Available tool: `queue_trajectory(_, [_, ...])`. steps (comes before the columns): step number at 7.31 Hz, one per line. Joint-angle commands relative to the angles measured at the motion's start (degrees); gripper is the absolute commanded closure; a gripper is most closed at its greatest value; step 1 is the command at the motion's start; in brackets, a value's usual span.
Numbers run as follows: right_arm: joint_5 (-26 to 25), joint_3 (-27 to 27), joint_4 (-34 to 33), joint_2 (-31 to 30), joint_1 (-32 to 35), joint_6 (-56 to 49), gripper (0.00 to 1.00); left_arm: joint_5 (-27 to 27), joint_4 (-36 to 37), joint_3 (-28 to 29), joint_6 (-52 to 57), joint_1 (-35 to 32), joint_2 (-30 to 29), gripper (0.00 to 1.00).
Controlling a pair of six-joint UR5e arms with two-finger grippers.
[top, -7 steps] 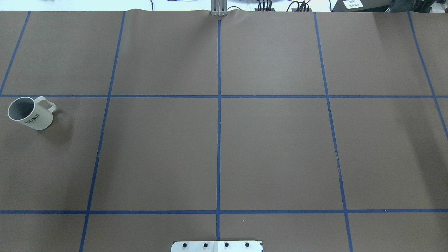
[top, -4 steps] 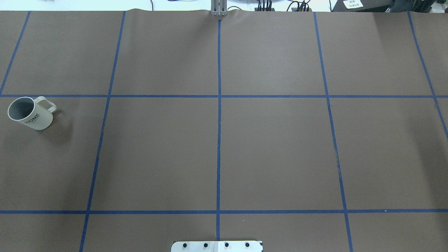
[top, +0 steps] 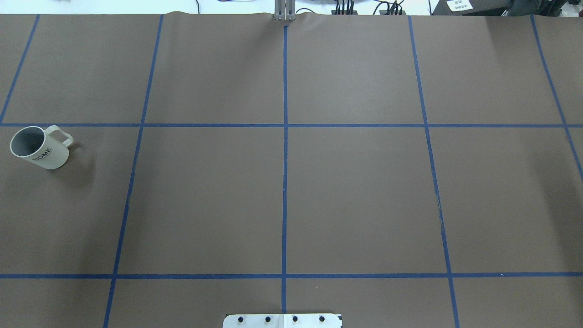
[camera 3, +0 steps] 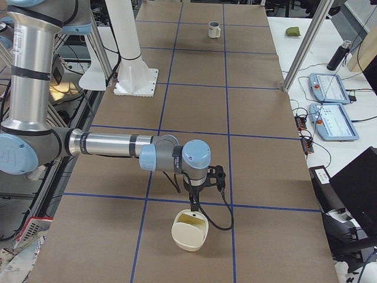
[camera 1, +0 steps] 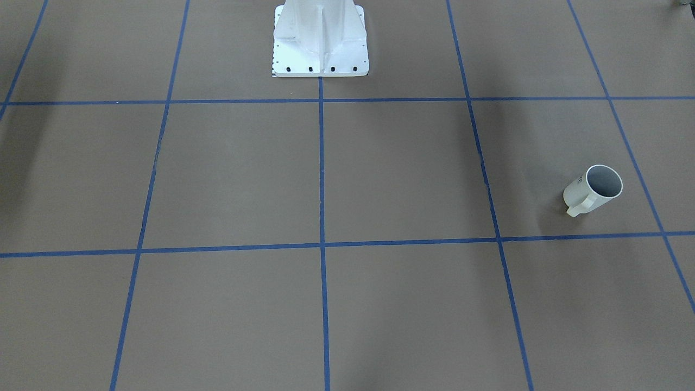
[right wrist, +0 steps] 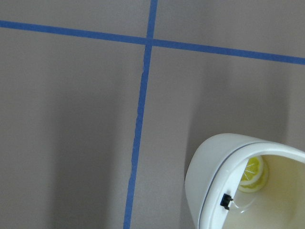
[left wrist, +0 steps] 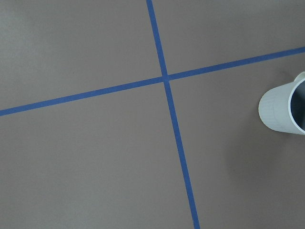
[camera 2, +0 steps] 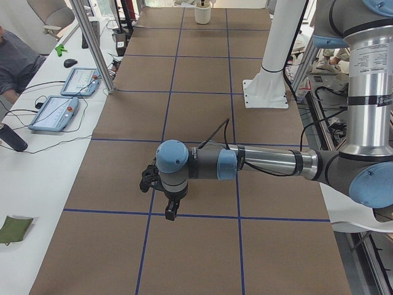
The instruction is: Left arm hands cup to right arm to dump lemon
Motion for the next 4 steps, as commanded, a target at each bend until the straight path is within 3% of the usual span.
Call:
queue_trajectory(1, [-0.01, -0.15, 1.82, 0.14, -0.04, 0.09, 0.01, 0.06, 0.02, 0.13, 0.07, -0.07, 0.05, 0.00])
queue_trajectory(4, [0.16, -0.15, 1.82, 0.14, -0.13, 0.09, 0.01, 0.24, 0.02, 0.57, 0.51, -0.07, 0.05, 0.00])
